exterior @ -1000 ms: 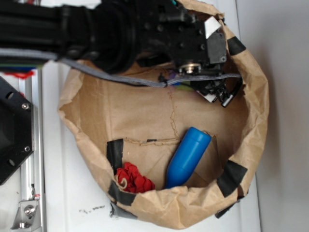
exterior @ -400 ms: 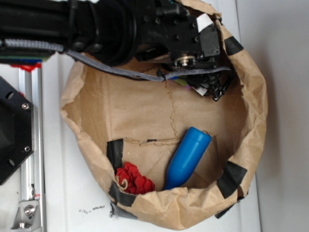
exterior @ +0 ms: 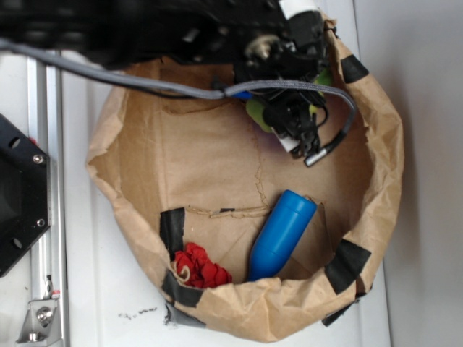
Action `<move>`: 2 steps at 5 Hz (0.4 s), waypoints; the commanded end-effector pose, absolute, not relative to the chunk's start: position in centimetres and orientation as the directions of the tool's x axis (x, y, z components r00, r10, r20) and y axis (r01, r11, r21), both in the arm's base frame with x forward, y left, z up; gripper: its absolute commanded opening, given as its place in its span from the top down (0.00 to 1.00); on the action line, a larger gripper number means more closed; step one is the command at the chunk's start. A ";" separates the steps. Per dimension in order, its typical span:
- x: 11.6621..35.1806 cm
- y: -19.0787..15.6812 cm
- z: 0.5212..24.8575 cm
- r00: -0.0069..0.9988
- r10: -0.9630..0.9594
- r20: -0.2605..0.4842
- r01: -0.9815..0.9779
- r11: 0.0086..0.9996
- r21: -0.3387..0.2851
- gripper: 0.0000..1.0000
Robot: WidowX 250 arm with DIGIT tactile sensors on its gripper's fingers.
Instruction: Grab the green animal.
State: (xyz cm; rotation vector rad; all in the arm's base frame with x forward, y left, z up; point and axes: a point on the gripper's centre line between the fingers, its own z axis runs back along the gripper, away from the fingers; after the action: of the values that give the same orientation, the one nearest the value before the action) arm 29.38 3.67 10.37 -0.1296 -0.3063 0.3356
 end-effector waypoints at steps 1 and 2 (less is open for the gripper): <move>28.0 1.9 16.6 0.947 -0.109 0.303 0.165 0.972 -0.166 1.00; 27.2 0.4 16.5 0.909 -0.328 0.258 0.363 0.926 -0.103 1.00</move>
State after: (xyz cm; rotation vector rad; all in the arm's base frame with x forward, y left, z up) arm 26.22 -0.61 14.31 -0.1732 -0.1565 -0.3259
